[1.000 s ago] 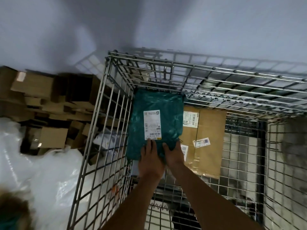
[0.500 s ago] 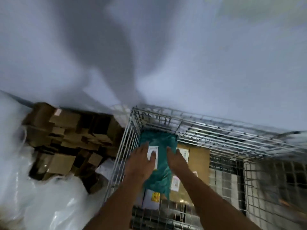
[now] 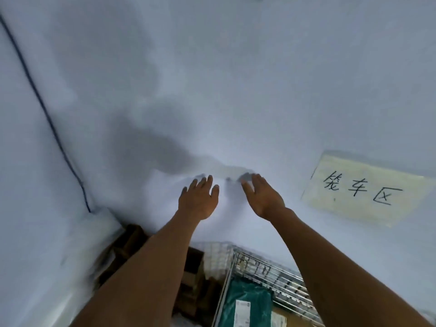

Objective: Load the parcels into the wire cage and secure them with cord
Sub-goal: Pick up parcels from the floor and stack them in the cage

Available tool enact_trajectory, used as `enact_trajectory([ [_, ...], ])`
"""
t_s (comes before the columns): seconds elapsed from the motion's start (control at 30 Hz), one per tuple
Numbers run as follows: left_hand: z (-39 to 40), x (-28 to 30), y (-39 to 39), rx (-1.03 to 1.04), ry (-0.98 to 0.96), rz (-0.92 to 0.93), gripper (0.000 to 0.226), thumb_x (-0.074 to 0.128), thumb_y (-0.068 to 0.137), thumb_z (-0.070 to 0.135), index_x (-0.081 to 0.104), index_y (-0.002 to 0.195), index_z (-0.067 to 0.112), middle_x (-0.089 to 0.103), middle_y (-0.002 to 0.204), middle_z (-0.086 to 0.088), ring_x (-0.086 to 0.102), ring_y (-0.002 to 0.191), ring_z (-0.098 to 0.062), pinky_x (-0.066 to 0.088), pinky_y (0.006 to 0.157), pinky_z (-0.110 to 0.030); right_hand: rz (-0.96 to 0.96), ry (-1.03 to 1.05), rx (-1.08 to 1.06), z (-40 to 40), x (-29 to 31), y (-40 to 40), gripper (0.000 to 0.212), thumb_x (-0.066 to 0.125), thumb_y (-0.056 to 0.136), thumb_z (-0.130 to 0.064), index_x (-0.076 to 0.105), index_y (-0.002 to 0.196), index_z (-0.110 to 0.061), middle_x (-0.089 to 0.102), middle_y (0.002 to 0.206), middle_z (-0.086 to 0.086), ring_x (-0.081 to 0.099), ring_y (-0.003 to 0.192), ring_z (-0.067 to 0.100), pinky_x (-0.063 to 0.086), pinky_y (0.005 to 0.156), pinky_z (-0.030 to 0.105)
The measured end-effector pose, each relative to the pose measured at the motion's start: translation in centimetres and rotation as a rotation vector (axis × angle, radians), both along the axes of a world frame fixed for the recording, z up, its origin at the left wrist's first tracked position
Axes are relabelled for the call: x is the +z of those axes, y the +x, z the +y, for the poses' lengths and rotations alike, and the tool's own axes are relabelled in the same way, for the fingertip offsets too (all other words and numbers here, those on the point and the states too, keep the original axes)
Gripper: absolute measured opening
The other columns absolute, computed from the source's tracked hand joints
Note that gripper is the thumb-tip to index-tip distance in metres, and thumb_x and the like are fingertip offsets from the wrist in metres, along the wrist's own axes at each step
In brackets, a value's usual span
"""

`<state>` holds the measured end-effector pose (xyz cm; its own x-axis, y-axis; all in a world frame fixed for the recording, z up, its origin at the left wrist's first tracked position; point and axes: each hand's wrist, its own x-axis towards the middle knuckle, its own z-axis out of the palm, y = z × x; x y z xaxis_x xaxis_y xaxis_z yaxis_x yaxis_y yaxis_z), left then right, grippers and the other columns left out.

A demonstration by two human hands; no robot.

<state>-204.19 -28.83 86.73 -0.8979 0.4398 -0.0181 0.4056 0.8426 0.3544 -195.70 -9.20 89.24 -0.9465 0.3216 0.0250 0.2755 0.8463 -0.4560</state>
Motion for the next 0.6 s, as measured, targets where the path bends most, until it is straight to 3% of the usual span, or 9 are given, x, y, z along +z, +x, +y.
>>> enact_trajectory([
  [0.13,-8.4,4.1,-0.7,0.118,0.004,0.054,0.059,0.014,0.107,0.047,0.016,0.162,0.026,0.022,0.169,0.005,0.020,0.155,-0.022,0.019,0.124,-0.049,-0.013,0.077,0.114,-5.7,3.7,-2.6,0.078,0.017,0.101,-0.065,0.009,0.162,-0.018,0.008,0.171,0.000,0.004,0.157,0.014,0.014,0.126,0.039],
  [0.3,-23.1,5.7,2.6,0.412,0.022,0.057,0.060,0.012,0.106,0.051,0.015,0.163,0.030,0.027,0.167,0.004,0.023,0.154,-0.022,0.018,0.125,-0.048,-0.001,0.117,0.360,-17.8,3.9,-5.8,0.078,0.019,0.102,-0.063,0.012,0.162,-0.013,0.009,0.170,0.005,0.008,0.157,0.019,0.013,0.126,0.041],
  [0.43,-37.6,5.3,10.8,0.693,-0.030,0.020,0.060,0.014,0.106,0.051,0.021,0.162,0.029,0.033,0.165,0.005,0.025,0.153,-0.021,0.021,0.124,-0.046,-0.074,0.088,0.662,-32.4,1.2,-4.8,0.079,0.017,0.102,-0.063,0.009,0.162,-0.012,0.006,0.171,0.003,0.007,0.157,0.017,0.011,0.125,0.041],
  [0.6,-54.2,3.6,25.5,1.096,-0.038,-0.016,0.060,0.017,0.107,0.049,0.025,0.161,0.025,0.036,0.163,-0.002,0.027,0.153,-0.026,0.025,0.122,-0.048,-0.152,0.010,1.004,-51.3,-2.0,2.4,0.077,0.021,0.103,-0.063,0.011,0.162,-0.014,0.008,0.171,0.002,0.009,0.157,0.017,0.010,0.125,0.038],
])
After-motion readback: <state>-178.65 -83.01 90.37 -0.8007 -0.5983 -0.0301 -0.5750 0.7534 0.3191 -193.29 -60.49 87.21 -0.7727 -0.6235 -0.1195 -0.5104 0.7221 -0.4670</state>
